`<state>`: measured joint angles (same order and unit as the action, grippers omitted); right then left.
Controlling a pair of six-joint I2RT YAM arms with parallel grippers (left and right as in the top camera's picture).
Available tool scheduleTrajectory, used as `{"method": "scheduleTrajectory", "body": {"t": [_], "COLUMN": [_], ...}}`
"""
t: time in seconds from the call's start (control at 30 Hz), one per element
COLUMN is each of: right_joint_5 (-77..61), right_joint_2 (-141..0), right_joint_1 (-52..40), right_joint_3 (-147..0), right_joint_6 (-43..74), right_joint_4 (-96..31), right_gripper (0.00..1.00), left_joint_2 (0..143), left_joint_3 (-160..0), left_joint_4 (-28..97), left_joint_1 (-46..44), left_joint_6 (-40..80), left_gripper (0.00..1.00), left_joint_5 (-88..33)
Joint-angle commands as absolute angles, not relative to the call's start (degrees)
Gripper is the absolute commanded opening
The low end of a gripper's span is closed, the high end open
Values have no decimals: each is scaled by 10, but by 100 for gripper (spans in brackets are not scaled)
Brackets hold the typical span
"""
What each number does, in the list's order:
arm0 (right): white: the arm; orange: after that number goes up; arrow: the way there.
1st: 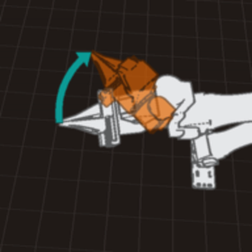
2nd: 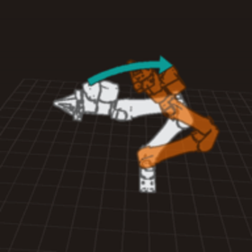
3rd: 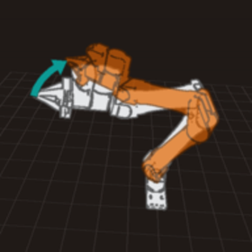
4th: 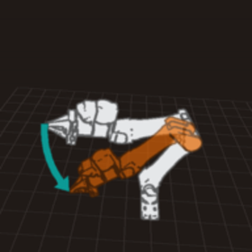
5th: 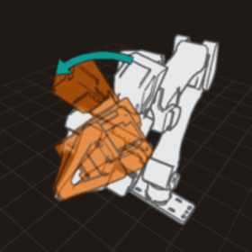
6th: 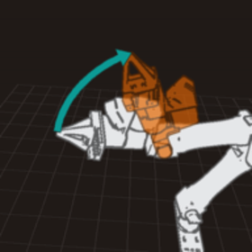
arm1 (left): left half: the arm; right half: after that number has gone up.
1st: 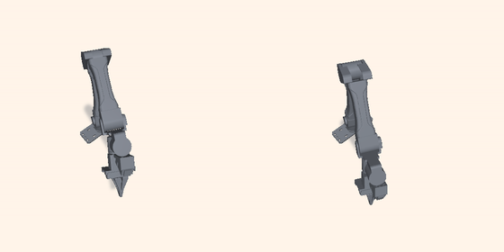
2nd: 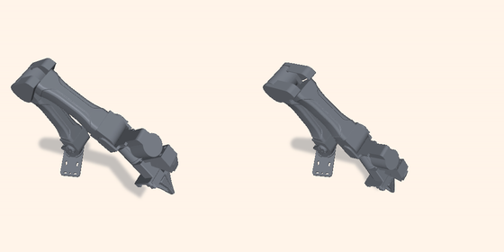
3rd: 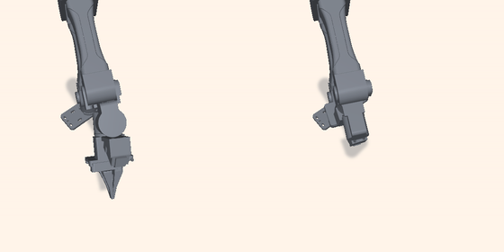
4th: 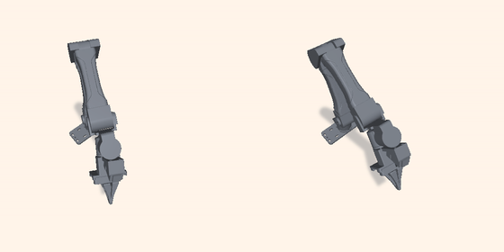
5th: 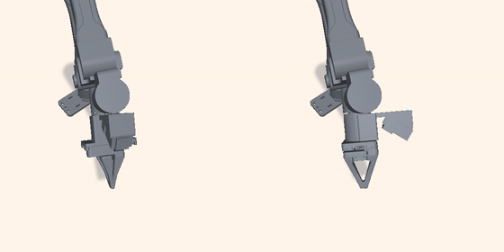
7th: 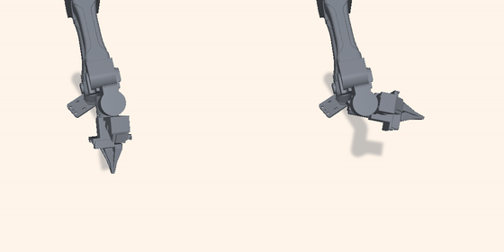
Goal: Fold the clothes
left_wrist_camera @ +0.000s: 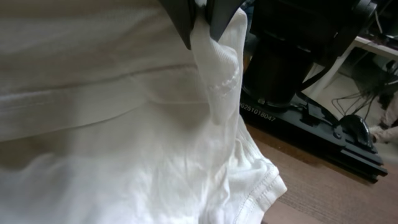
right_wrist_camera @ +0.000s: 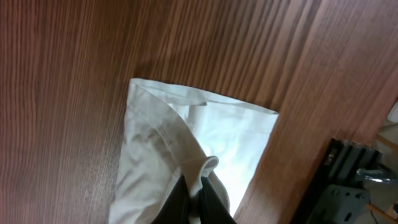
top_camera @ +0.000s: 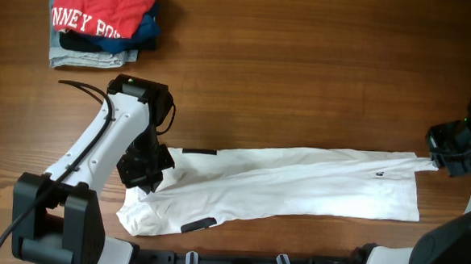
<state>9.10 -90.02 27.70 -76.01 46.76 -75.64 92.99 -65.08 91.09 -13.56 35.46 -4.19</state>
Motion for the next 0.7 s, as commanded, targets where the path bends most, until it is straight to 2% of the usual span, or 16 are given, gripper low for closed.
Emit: {"method": "scheduleTrajectory", "body": {"t": [0.0, 0.07, 0.1, 0.17, 0.23, 0.27, 0.37, 0.4, 0.43, 0.5, 0.53, 0.57, 0.6, 0.63, 0.67], "right_joint_5": [112, 112, 112, 107, 103, 103, 79, 25, -22, -75, -76, -76, -76, -76, -76], "right_joint_2": [-893, -893, -893, -893, -893, -893, -893, -893, -893, -893, -893, -893, -893, -893, -893], "right_joint_1": [282, 282, 282, 282, 282, 282, 282, 282, 281, 276, 270, 261, 250, 233, 219], "right_joint_3": [-747, -733, -724, -717, -717, -717, -717, -717, -717, -717, -717, -716, -715, -714, -711], "right_joint_6": [480, 481, 477, 472, 465, 464, 436, 369, 311, 264, 262, 255, 255, 255, 256], "right_joint_4": [-757, -751, -743, -742, -743, -740, -730, -711, -696, -689, -689, -689, -691, -692, -690], "right_gripper": [4, 6, 17, 18, 18, 31, 35, 35, 40, 50, 55, 51, 31, 9, 4], "left_joint_2": [922, 922, 922, 922, 922, 922, 922, 922, 922, 922, 922, 922, 923, 923, 924], "left_joint_3": [-647, -647, -647, -647, -647, -647, -647, -647, -647, -647, -647, -647, -647, -647, -647], "left_joint_4": [923, 929, 931, 933, 933, 933, 925, 908, 887, 856, 840, 821, 805, 776, 757], "left_joint_1": [-138, -138, -138, -138, -138, -138, -138, -138, -141, -156, -171, -187, -201, -220, -233], "left_joint_6": [373, 373, 373, 373, 373, 373, 373, 373, 367, 363, 363, 363, 363, 366, 379], "left_gripper": [4, 4, 6, 16, 19, 47, 65, 65, 65, 64, 60, 53, 46, 30, 16], "left_joint_5": [-25, -25, -25, -25, -25, -25, -27, -37, -59, -80, -83, -91, -96, -96, -96]}}
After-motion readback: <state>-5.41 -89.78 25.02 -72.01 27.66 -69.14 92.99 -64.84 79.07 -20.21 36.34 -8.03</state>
